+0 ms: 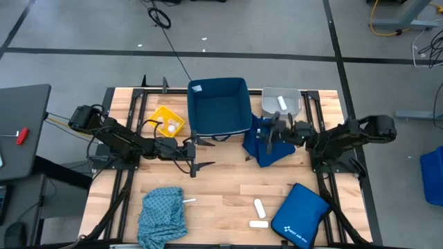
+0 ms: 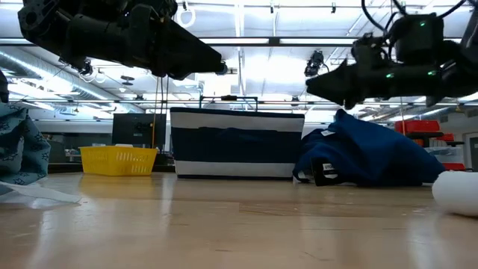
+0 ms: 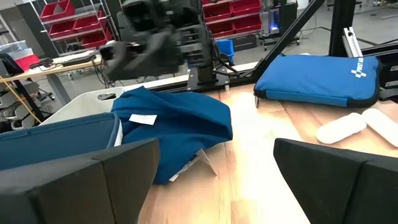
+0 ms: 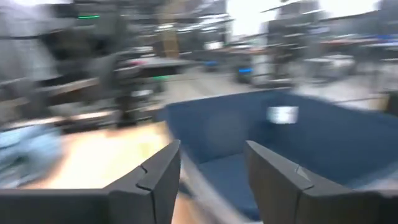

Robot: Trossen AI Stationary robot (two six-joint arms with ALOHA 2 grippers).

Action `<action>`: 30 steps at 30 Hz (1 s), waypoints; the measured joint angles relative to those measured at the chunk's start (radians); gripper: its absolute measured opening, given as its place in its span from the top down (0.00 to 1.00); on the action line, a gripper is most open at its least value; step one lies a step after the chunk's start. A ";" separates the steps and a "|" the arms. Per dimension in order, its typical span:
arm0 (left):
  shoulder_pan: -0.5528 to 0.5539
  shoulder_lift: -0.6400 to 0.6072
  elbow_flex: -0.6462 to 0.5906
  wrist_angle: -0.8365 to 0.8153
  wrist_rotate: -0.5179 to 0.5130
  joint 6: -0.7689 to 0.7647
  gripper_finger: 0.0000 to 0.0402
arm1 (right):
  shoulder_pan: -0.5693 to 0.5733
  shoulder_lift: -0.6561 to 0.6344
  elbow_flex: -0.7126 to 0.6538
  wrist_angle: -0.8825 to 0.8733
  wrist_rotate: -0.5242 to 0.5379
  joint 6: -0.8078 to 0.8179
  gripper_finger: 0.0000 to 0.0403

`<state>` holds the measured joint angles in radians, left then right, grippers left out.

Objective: Pick & place medical supplies in basket/bin
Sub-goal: Put the top white bandage into the grey bin

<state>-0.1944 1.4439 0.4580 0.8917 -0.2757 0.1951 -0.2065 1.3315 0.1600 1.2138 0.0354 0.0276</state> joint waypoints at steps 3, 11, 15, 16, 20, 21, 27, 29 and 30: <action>0.000 0.000 0.000 0.000 0.000 -0.001 0.21 | 0.096 0.000 0.000 -0.046 -0.068 0.002 0.57; 0.000 0.000 0.000 0.001 0.000 -0.004 0.21 | 0.343 0.000 0.023 -0.223 -0.046 0.095 0.50; 0.000 0.000 0.000 0.001 0.000 -0.004 0.21 | 0.448 0.000 0.134 -0.549 -0.001 0.191 0.45; 0.000 0.000 0.000 0.001 0.000 -0.004 0.21 | 0.474 0.000 0.175 -0.664 0.014 0.212 0.44; 0.000 0.000 0.000 0.001 0.000 -0.005 0.21 | 0.563 0.001 0.357 -1.080 0.045 0.310 0.42; 0.000 0.000 0.000 0.001 0.000 -0.005 0.21 | 0.582 0.001 0.397 -1.159 0.049 0.339 0.42; 0.000 0.000 0.000 0.001 0.000 -0.009 0.21 | 0.690 0.004 0.560 -1.421 0.081 0.522 0.42; 0.000 0.000 0.000 0.001 0.000 -0.010 0.21 | 0.724 0.004 0.576 -1.435 0.085 0.598 0.42; 0.000 0.000 0.000 0.001 0.000 -0.010 0.21 | 0.740 0.006 0.578 -1.432 0.087 0.640 0.42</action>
<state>-0.1944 1.4440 0.4580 0.8927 -0.2756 0.1847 0.5339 1.3375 0.7384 -0.2182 0.1229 0.6678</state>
